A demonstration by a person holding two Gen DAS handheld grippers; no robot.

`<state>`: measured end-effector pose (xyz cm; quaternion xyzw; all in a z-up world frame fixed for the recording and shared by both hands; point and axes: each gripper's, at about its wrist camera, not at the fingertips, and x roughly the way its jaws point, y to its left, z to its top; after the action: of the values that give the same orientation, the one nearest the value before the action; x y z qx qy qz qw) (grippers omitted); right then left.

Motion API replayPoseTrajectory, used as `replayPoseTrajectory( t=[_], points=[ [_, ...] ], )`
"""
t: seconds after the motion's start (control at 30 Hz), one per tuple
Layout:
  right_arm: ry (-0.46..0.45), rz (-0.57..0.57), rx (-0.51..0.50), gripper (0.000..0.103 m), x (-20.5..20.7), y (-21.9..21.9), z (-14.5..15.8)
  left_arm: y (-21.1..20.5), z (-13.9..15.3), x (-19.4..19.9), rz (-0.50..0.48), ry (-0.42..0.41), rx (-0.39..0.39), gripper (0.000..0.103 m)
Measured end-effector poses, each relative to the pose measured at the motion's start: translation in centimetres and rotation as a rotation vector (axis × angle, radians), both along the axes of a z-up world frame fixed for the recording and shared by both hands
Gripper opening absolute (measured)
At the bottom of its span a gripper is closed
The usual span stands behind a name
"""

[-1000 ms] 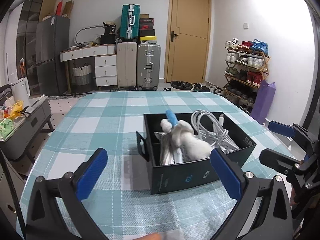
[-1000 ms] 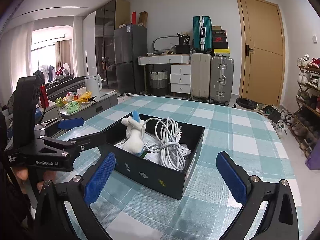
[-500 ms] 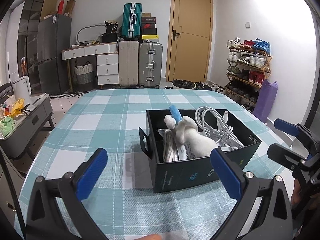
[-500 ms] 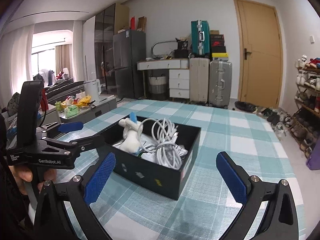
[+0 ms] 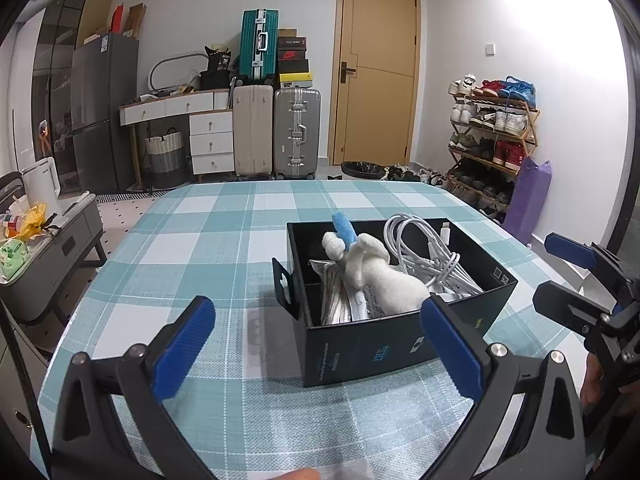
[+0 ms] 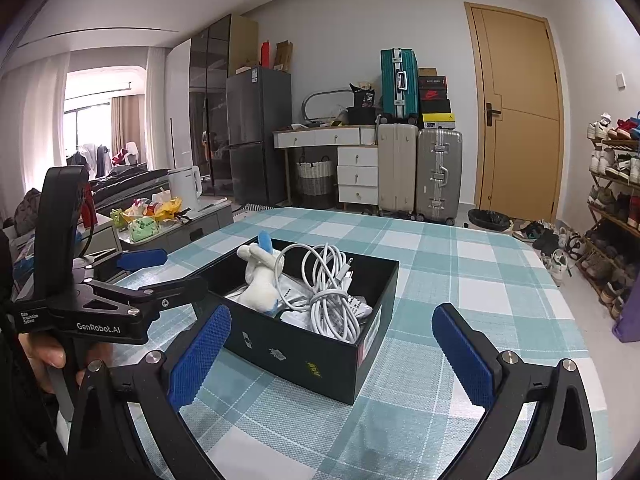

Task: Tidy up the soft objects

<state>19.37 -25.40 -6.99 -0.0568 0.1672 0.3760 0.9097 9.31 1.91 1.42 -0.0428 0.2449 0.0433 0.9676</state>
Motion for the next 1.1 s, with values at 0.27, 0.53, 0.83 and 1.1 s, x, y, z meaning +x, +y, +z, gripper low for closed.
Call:
replayPoseTrajectory(
  t=[0.27,0.53,0.83,1.1],
  points=[
    [-0.004,0.005,0.0,0.103,0.01,0.0,-0.04,-0.04,0.13,-0.12,-0.001,-0.003,-0.003,0.103],
    [-0.005,0.005,0.001,0.103,-0.08,-0.02,-0.1,-0.08,0.28,-0.17,0.004,-0.008,-0.007,0.103],
    [-0.005,0.005,0.002,0.103,-0.07,-0.04,-0.09,-0.08,0.37,-0.2,0.008,-0.011,-0.011,0.103],
    [-0.006,0.005,0.002,0.103,-0.15,-0.08,-0.07,0.01,0.33,-0.22,0.008,-0.011,-0.011,0.103]
  ],
)
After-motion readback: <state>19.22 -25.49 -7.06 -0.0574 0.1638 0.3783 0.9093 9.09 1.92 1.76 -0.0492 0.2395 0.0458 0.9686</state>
